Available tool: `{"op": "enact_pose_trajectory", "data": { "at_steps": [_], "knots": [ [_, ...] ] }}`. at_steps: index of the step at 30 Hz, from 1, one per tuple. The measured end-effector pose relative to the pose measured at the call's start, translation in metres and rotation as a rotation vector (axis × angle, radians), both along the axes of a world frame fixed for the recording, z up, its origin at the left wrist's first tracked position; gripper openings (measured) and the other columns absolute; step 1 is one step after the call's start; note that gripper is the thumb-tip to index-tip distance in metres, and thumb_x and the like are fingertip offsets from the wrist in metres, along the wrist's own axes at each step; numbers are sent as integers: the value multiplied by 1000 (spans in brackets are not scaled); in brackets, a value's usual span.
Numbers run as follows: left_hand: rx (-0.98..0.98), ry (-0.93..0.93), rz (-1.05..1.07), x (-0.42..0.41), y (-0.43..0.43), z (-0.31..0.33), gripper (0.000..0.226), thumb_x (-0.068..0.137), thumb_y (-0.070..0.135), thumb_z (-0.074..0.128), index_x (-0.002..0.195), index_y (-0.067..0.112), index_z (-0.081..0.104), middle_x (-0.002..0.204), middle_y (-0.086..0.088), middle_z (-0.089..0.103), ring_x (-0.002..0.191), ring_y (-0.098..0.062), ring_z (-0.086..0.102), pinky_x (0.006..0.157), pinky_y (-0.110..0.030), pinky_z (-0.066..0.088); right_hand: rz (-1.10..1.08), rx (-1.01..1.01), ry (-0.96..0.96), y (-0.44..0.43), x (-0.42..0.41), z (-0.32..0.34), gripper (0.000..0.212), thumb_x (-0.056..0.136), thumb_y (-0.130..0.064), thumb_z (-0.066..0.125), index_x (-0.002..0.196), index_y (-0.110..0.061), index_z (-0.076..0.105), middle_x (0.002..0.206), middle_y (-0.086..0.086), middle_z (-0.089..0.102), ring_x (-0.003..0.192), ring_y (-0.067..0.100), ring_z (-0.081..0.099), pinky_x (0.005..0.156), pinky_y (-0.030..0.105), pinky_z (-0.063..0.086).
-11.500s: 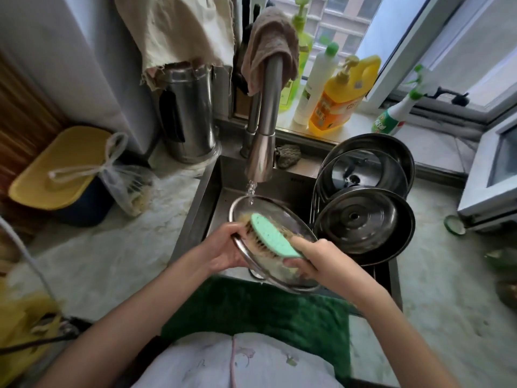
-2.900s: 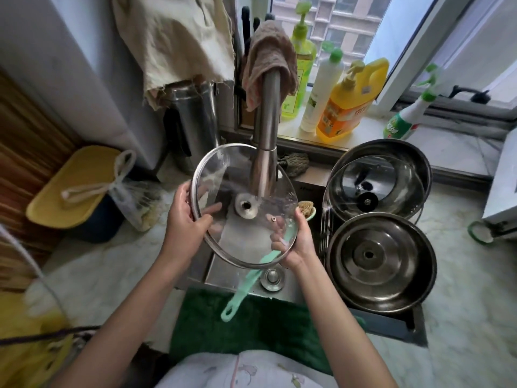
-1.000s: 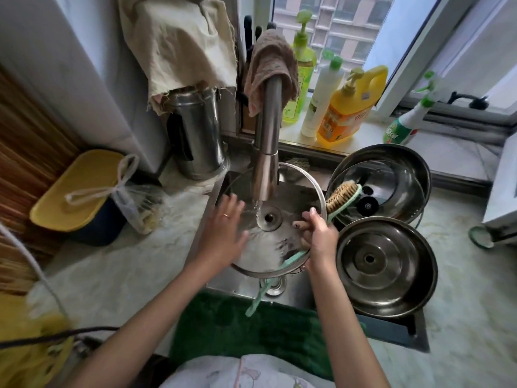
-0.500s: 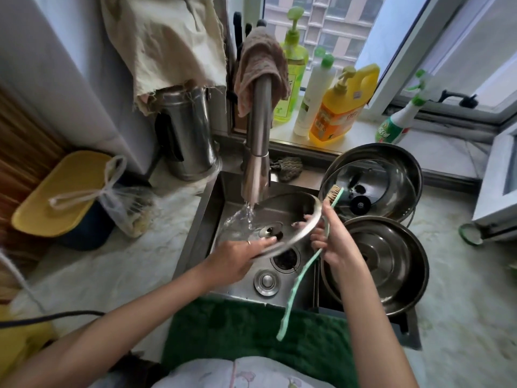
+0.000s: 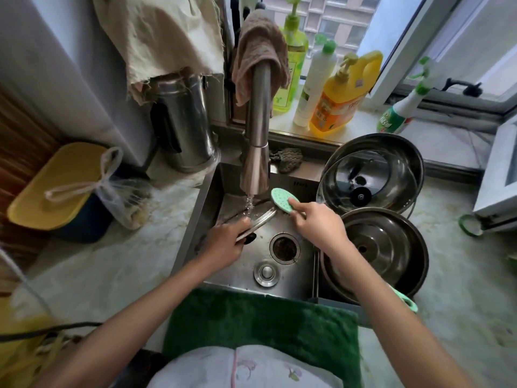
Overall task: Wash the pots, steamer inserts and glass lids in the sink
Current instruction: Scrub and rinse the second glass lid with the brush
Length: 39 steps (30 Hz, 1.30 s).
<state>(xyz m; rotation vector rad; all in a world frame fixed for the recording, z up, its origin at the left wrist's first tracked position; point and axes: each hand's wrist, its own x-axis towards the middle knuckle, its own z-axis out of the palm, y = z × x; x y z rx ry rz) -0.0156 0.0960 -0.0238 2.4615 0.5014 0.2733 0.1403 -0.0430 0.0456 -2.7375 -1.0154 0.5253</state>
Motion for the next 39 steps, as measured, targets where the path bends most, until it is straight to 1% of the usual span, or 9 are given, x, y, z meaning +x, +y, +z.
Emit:
{"op": "enact_pose_trajectory", "data": {
  "at_steps": [6, 10, 14, 18, 21, 25, 29, 33, 39],
  "knots": [
    [101, 14, 28, -7, 0, 1, 35, 76, -2, 62, 107, 13, 64, 80, -11, 71, 71, -35, 67, 56, -31, 47, 319, -5, 40, 2, -5, 17, 38, 93, -40, 51, 131, -45, 50, 121, -4, 66, 72, 13, 60, 56, 25, 40],
    [206, -54, -84, -4, -5, 4, 54, 58, -11, 72, 106, 14, 68, 75, -5, 73, 56, -28, 67, 45, -25, 46, 173, -147, -66, 4, 26, 21, 38, 94, -38, 48, 131, -41, 53, 121, 6, 65, 97, 23, 63, 68, 28, 42],
    [258, -48, -136, -7, -3, 2, 55, 50, -9, 78, 97, 17, 68, 69, 0, 71, 49, -20, 64, 42, -17, 35, 318, -89, 80, -2, -5, 23, 37, 94, -38, 51, 130, -45, 52, 113, -2, 68, 58, 1, 47, 49, 22, 34],
    [256, -107, -206, -14, 1, 1, 63, 54, -10, 73, 108, 22, 68, 84, 3, 74, 58, -19, 68, 46, -21, 46, 30, -86, 65, -7, 36, -14, 39, 95, -34, 47, 134, -37, 52, 119, 7, 65, 86, 20, 61, 65, 27, 40],
    [-33, -169, -68, -9, -1, 15, 42, 72, -6, 68, 101, 24, 64, 78, 5, 70, 61, -13, 64, 53, -19, 43, -364, 351, 430, -6, 45, -41, 43, 94, -32, 55, 135, -21, 50, 105, 9, 66, 73, 16, 58, 57, 23, 42],
    [-684, -220, 181, 5, 11, 25, 30, 81, -1, 68, 94, 24, 59, 105, 2, 71, 94, -14, 68, 80, -34, 56, -755, 639, 818, -13, 19, -65, 14, 92, -29, 60, 88, -15, 60, 47, -8, 34, 34, 2, 29, 32, 16, 21],
    [-1061, -322, 362, 10, 20, 38, 28, 81, -8, 64, 89, 16, 51, 110, -7, 69, 95, -20, 69, 80, -38, 58, -929, 600, 1017, -29, 2, -82, 29, 102, -22, 41, 115, 0, 54, 66, 5, 43, 36, 6, 45, 30, 15, 33],
    [-1397, -428, 490, 10, 33, 39, 36, 84, -15, 51, 73, 18, 40, 96, -4, 74, 84, -21, 72, 69, -32, 60, -949, 570, 1222, -36, -17, -87, 40, 102, -24, 41, 124, 9, 43, 119, 34, 52, 78, 24, 58, 50, 29, 55],
    [-1763, -486, 538, 3, 47, 28, 28, 68, -8, 63, 69, 15, 48, 92, -5, 75, 80, -20, 73, 59, -30, 59, -909, 923, 1441, -34, -31, -83, 36, 102, -31, 35, 122, -6, 51, 119, 15, 64, 106, 27, 64, 87, 47, 53]
  ]
}}
